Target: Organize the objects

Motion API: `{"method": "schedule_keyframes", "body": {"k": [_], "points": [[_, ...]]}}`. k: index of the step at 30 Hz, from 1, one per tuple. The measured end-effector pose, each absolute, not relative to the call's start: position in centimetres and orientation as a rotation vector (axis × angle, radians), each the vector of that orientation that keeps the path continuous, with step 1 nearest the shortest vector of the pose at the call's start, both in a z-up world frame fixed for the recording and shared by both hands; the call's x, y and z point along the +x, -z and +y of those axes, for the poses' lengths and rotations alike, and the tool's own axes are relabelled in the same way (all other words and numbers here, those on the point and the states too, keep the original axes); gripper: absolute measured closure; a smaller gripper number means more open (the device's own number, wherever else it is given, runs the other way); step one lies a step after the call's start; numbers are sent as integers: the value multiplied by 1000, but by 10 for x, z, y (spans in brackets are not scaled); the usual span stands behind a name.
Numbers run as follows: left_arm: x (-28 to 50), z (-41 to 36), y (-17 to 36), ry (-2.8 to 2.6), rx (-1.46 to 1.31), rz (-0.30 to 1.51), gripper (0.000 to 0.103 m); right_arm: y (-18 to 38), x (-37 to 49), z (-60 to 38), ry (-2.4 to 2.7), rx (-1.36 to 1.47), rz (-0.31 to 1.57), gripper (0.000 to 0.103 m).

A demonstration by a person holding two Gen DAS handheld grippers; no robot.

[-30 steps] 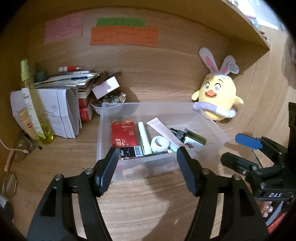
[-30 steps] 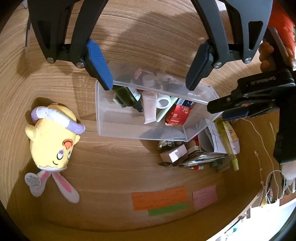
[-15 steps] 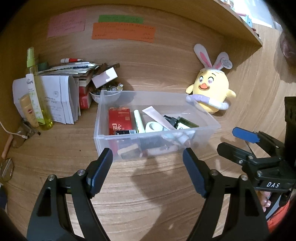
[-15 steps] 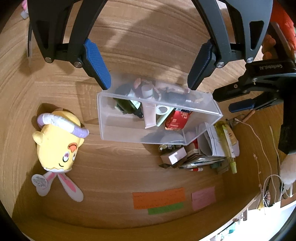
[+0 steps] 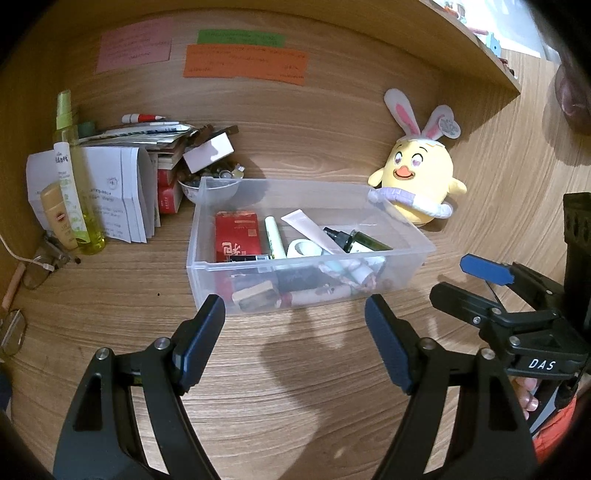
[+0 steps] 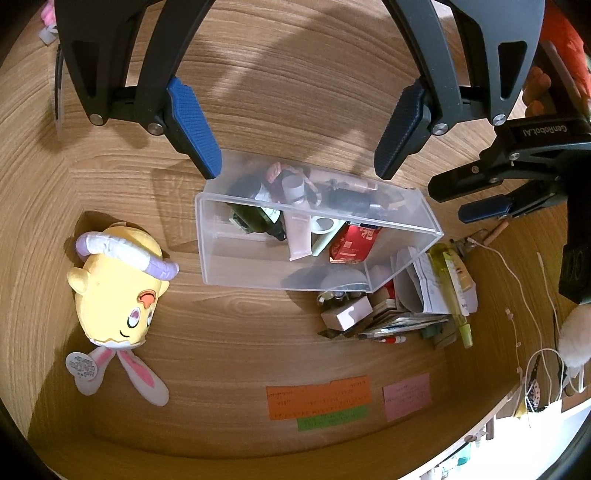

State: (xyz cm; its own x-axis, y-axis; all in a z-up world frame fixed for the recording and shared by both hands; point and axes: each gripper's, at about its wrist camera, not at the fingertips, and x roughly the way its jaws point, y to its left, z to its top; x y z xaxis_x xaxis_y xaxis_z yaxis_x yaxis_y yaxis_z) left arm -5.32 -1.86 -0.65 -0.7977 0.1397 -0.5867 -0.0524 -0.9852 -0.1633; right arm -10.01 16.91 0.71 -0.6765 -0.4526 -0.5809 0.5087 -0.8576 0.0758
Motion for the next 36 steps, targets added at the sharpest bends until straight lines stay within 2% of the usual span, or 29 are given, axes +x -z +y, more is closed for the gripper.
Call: {"method": "schedule_keyframes", "body": {"k": [36], "points": [[-54, -19, 8, -2871, -956, -225, 25, -6, -103, 165, 2465, 836, 126, 20]]}}
